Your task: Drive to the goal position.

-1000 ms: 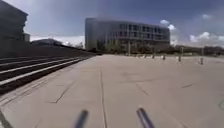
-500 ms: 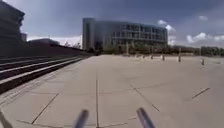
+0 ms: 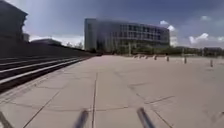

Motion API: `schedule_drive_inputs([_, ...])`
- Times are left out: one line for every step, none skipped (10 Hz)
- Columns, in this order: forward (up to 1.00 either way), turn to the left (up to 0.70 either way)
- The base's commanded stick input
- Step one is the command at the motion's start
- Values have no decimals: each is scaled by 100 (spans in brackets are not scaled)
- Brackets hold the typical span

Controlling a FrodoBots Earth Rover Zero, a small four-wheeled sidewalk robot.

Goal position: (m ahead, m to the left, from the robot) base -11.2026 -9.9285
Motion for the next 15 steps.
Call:
schedule_drive_inputs([100, 14])
schedule_drive_inputs([100, 0])
schedule_drive_inputs([100, -23])
schedule_drive_inputs([100, -27])
schedule_drive_inputs([100, -27])
schedule_drive_inputs([100, -27])
schedule_drive_inputs([100, -27])
schedule_drive_inputs([82, -30])
schedule_drive_inputs([0, -45])
schedule_drive_inputs([0, -45])
schedule_drive_inputs([0, -45])
schedule_drive_inputs([0, -45])
schedule_drive_inputs([0, -45])
schedule_drive_inputs([0, -45])
schedule_drive_inputs([0, -45])
